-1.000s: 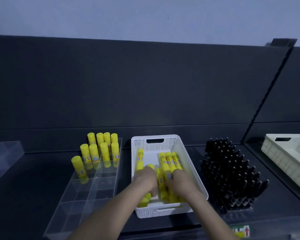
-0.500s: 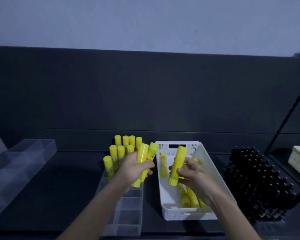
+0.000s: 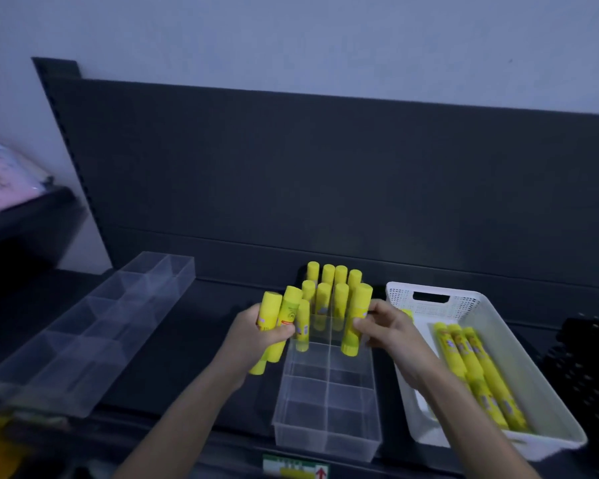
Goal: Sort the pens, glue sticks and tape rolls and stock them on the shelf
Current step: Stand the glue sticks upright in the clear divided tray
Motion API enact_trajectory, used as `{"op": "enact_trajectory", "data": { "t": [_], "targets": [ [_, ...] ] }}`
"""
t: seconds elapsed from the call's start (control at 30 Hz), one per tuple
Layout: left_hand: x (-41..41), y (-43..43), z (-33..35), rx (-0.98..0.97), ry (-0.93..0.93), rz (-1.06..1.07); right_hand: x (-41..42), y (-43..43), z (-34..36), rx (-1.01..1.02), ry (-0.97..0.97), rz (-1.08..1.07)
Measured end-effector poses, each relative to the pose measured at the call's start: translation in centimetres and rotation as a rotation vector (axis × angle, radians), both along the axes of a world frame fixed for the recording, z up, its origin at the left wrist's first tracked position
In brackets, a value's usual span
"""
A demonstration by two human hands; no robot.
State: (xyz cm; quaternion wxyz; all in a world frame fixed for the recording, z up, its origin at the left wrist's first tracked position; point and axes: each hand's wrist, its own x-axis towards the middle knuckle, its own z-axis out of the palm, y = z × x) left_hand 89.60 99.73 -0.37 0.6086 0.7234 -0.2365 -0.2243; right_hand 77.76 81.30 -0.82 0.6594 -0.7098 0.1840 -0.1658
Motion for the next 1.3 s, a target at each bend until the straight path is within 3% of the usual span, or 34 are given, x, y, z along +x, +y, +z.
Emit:
{"op": "enact_trajectory", "data": {
  "t": [0.17,0.33,0.43,0.6,0.83,0.97,1.1,1.2,1.3],
  "targets": [
    [1.5,1.2,-0.6,0.032,0.005,0.009,3.2,0.3,0.0,-0.258,0.04,-0.182],
    [2.0,1.5,-1.3,0.031,0.017,-0.006,6.1,1.0,-1.4,-0.701,0.292,-0.184],
    [2.2,1.6,-1.7,0.027,0.032,-0.017,6.8,1.4,-3.0,-0.816,0.42,-0.138],
    [2.4,1.6,-2.2,0.019,0.056,-0.024,6.8,1.3,-4.0,-0.908,0.445,-0.152],
    [2.0,0.9,-2.1,-0.004,0.065,-0.042,6.4,1.4,-3.6,-0.867,0.423,-0.127],
    [1.6,0.2,-1.5,-0.051,0.058,-0.068,5.1,1.5,-2.0,-0.801,0.318,-0.2],
    [0.6,-1.3,-1.2,-0.086,0.048,-0.119,3.3,2.3,0.3,-0.611,0.075,-0.226],
    [-0.7,-2.9,-1.1,-0.098,0.01,-0.187,2.7,2.8,0.8,-0.535,0.082,-0.093],
    [-1.4,-4.0,-1.0,-0.085,-0.074,-0.218,1.9,2.1,1.0,-0.338,-0.02,-0.112]
  ]
}}
